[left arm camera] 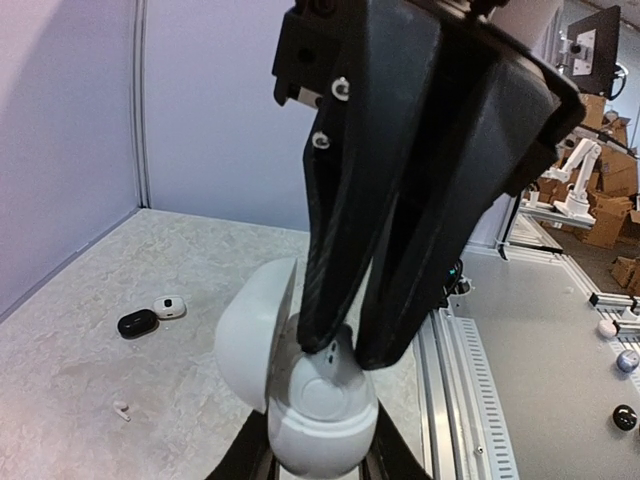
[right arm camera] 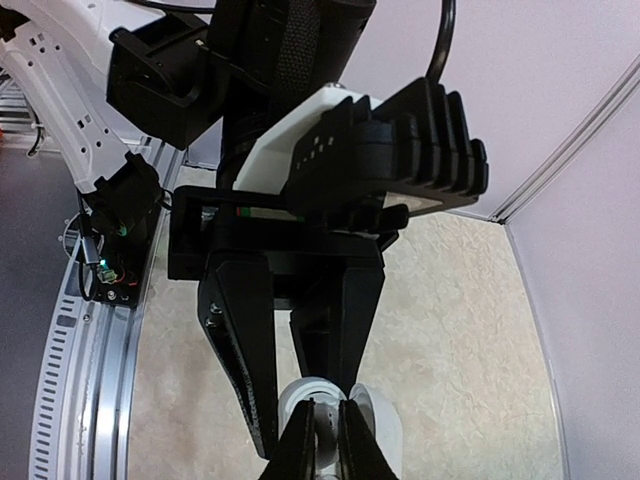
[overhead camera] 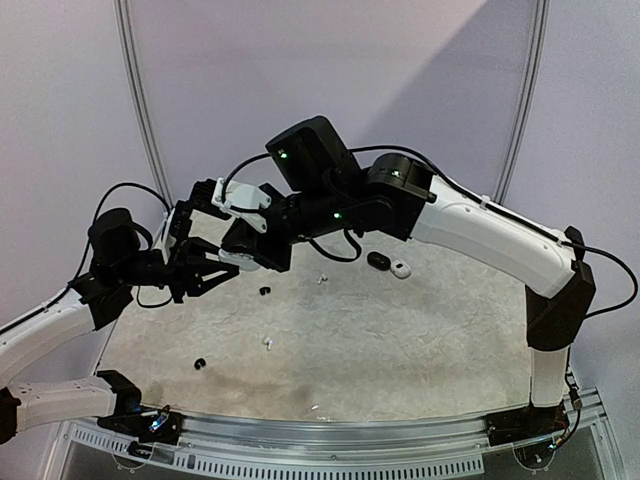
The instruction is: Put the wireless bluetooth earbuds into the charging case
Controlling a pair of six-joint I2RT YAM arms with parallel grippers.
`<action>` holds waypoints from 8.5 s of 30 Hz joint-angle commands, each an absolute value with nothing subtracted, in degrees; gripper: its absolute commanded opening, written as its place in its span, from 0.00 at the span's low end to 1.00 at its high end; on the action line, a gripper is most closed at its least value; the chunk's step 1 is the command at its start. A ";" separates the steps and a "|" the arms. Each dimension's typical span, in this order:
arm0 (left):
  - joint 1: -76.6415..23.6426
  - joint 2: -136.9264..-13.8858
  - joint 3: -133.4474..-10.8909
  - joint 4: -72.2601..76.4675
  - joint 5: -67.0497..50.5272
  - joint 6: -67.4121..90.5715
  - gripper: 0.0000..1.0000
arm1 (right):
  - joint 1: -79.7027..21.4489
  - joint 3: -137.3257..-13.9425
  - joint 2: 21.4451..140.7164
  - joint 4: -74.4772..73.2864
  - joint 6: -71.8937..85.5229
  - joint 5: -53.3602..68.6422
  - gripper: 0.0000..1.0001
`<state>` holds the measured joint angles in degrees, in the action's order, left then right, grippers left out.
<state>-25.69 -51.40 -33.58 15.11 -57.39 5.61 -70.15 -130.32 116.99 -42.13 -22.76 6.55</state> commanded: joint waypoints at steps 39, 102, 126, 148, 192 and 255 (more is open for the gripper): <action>-26.83 -49.89 -33.74 19.34 -58.64 5.90 0.00 | -67.94 -123.02 112.67 -37.00 -15.49 6.33 0.23; -26.89 -50.16 -34.74 18.20 -57.80 3.95 0.00 | -70.25 -132.87 122.26 -51.02 -24.52 6.70 0.05; -26.82 -50.00 -33.82 19.25 -57.70 4.65 0.00 | -70.28 -132.28 120.56 -48.12 -23.74 5.27 0.17; -26.81 -50.12 -33.75 19.07 -58.23 4.56 0.00 | -69.42 -129.84 117.10 -46.13 -20.38 6.52 0.29; -26.81 -49.77 -32.96 18.35 -59.14 2.56 0.00 | -67.07 -127.00 113.03 -40.38 -15.55 12.59 0.00; -39.90 -53.98 -19.90 53.70 -5.12 -16.21 0.00 | -74.85 -129.51 116.28 -32.68 30.68 -28.81 0.00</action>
